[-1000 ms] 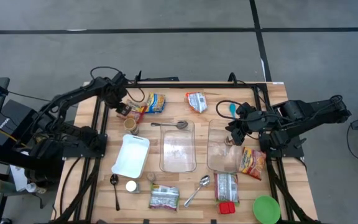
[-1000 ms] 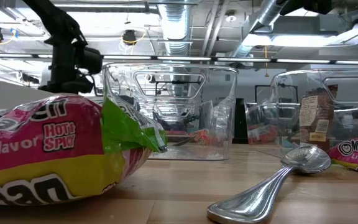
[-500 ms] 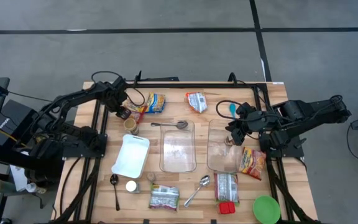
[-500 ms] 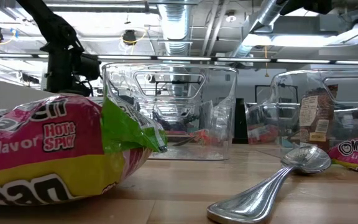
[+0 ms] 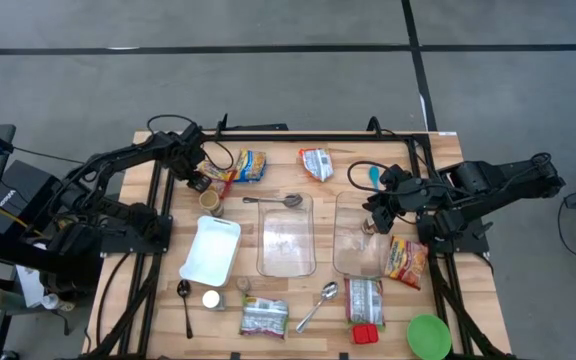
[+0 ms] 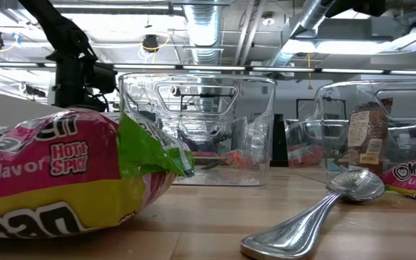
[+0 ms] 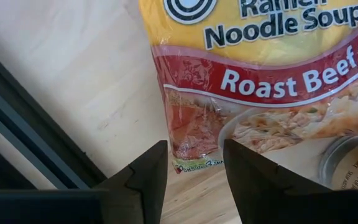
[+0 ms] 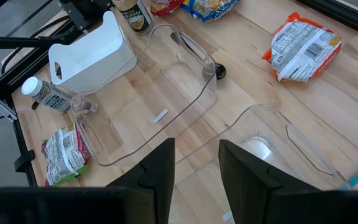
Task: Pick & Place Food Item
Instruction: Put the top red noodle pack into the left transparent bin
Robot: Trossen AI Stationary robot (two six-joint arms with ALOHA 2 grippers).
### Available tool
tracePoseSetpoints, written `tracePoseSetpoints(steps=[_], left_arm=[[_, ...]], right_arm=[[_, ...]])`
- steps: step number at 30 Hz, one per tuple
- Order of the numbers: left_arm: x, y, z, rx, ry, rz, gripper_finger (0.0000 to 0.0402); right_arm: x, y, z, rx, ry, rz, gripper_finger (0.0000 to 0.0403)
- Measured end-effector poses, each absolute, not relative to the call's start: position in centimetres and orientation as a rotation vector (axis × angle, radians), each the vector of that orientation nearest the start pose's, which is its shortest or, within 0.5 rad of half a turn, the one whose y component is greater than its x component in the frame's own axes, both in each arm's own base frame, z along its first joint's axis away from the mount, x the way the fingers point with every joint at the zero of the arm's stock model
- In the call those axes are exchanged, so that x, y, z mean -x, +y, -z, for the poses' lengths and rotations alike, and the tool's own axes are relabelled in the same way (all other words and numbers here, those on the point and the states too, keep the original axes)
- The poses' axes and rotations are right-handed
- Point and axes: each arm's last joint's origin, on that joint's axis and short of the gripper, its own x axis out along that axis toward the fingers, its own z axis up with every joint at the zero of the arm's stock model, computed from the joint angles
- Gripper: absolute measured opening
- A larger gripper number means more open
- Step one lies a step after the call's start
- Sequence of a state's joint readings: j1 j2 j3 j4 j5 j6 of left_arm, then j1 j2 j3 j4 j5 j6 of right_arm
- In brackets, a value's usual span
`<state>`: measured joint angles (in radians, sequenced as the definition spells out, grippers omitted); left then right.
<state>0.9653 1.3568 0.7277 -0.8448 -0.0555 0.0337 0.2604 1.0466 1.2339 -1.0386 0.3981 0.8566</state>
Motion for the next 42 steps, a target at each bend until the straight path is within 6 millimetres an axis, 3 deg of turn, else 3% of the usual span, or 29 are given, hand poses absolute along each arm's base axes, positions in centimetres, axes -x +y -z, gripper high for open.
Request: tracePoseSetpoints(steps=[31, 36, 42], left_arm=[[-11.62, 17.29, -16.89, 0.651, 1.36, -0.819, 0.015], [-11.98, 17.83, -16.69, 0.7, 1.244, -0.916, 0.015], [-12.02, 17.6, -16.41, 0.683, 1.258, -0.919, 0.015]], right_arm=[[-17.65, 3.54, -36.56, -0.533, 0.686, 0.457, 0.0119], [-17.65, 3.54, -36.56, -0.534, 0.686, 0.457, 0.0119], [-17.65, 3.57, -36.56, -0.545, 0.686, 0.456, 0.0119]])
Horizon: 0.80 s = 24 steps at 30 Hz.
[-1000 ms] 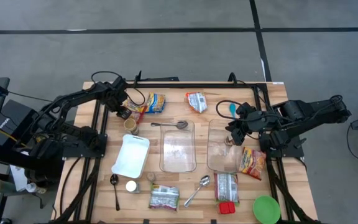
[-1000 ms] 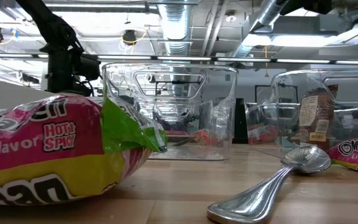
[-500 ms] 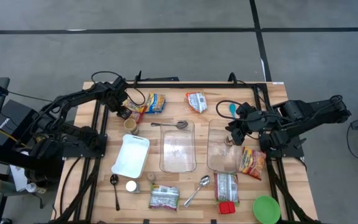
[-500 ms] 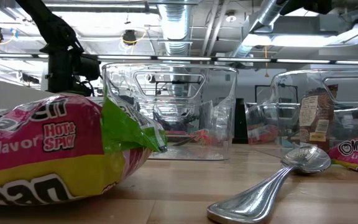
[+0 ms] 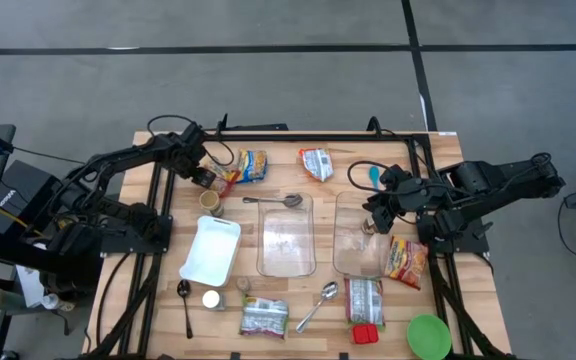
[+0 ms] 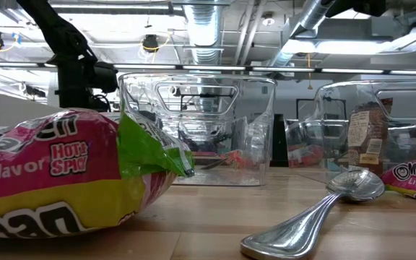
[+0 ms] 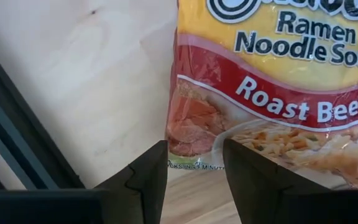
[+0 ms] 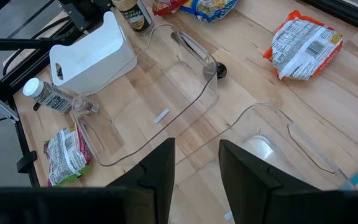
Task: Pick & Place Food Item
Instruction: Put the top red noodle pack into the left transparent bin
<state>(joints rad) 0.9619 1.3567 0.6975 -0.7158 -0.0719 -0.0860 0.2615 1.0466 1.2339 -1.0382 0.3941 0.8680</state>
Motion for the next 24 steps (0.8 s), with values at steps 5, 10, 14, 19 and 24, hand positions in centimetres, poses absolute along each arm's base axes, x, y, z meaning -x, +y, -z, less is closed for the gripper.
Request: tracePoseSetpoints(steps=[5, 10, 14, 19, 24], left_arm=[[-12.0, 17.6, -16.4, 0.684, 1.258, -0.92, 0.0145], [-12.0, 17.6, -16.4, 0.691, 1.254, -0.91, 0.0124], [-12.0, 17.5, -16.6, 0.689, 1.247, -0.912, 0.0116], [-11.5, 17.5, -17.4, 0.711, 1.189, -0.94, 0.0118], [-10.8, 17.4, -18.5, 0.748, 1.098, -0.924, 0.012]], right_arm=[[-17.6, 3.6, -36.6, -0.545, 0.686, 0.456, 0.0119], [-17.6, 3.6, -36.6, -0.544, 0.686, 0.455, 0.0119], [-17.6, 3.6, -36.6, -0.542, 0.687, 0.455, 0.0119], [-17.6, 3.6, -36.6, -0.542, 0.687, 0.455, 0.0119], [-17.6, 3.6, -36.6, -0.542, 0.687, 0.455, 0.0119]])
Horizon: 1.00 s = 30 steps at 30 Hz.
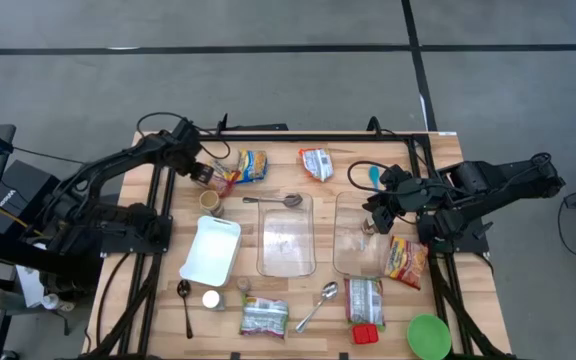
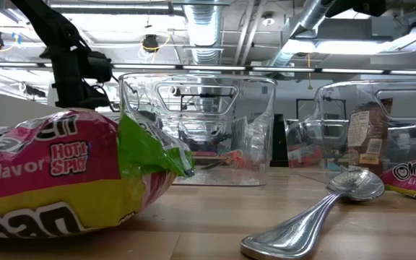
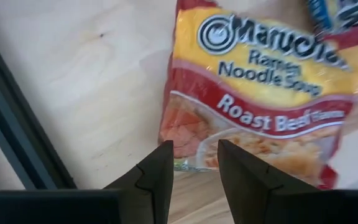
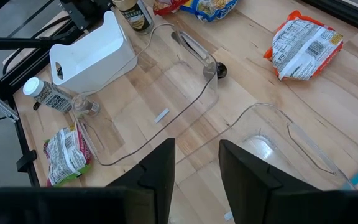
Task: Pick & Place Food Item
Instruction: Put the top red noodle pack into the left transparent bin
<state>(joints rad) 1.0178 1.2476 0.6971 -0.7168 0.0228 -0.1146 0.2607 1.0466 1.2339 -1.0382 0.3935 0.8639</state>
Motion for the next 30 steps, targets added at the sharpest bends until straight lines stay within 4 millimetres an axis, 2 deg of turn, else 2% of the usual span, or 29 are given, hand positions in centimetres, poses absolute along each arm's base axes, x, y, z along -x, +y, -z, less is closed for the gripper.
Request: tracePoseSetpoints(steps=[11, 22, 30], left_arm=[[-10.7, 18.4, -19.0, 0.893, 0.892, -1.013, 0.0121], [-10.8, 18.6, -18.1, 0.922, 0.953, -1.001, 0.0121], [-10.5, 17.7, -17.8, 0.811, 1.126, -0.853, 0.0121]], right_arm=[[-17.6, 3.6, -36.6, -0.567, 0.682, 0.465, 0.0119], [-17.6, 3.6, -36.6, -0.566, 0.682, 0.464, 0.0119], [-17.6, 3.6, -36.6, -0.546, 0.686, 0.457, 0.0119]])
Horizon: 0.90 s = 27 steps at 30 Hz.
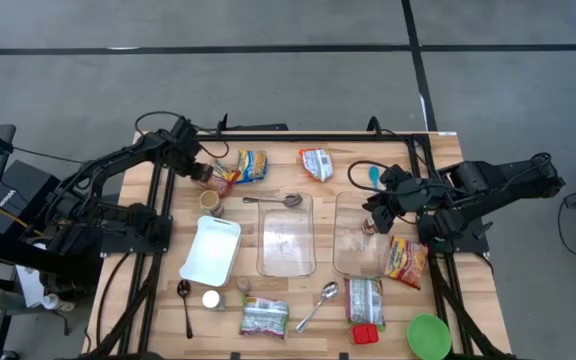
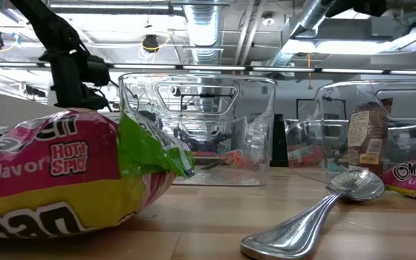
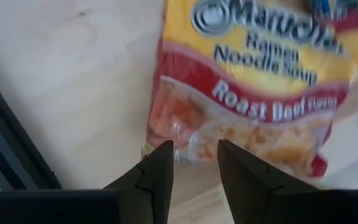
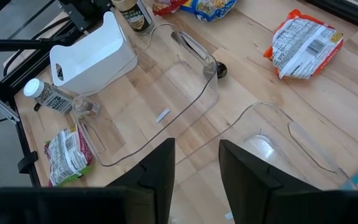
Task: Pick & Place Food Item
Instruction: Put the top red noodle pack into the left transparent bin
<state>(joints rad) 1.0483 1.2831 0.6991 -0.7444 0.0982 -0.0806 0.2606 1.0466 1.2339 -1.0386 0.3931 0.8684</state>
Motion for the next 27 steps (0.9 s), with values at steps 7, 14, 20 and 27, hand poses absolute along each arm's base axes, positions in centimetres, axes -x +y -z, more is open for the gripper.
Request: tracePoseSetpoints(steps=[7, 14, 20, 27], left_arm=[[-10.4, 17.5, -17.7, 0.776, 1.162, -0.814, 0.0122], [-10.9, 17.3, -17.7, 0.673, 1.213, -0.794, 0.0137], [-11.4, 17.2, -17.8, 0.501, 1.263, -0.722, 0.0131], [-11.3, 17.3, -17.8, 0.367, 1.34, -0.685, 0.0121]], right_arm=[[-17.6, 3.6, -36.6, -0.541, 0.687, 0.455, 0.0119], [-17.6, 3.6, -36.6, -0.542, 0.687, 0.455, 0.0119], [-17.6, 3.6, -36.6, -0.542, 0.687, 0.455, 0.0119], [-17.6, 3.6, -36.6, -0.543, 0.686, 0.455, 0.0119]])
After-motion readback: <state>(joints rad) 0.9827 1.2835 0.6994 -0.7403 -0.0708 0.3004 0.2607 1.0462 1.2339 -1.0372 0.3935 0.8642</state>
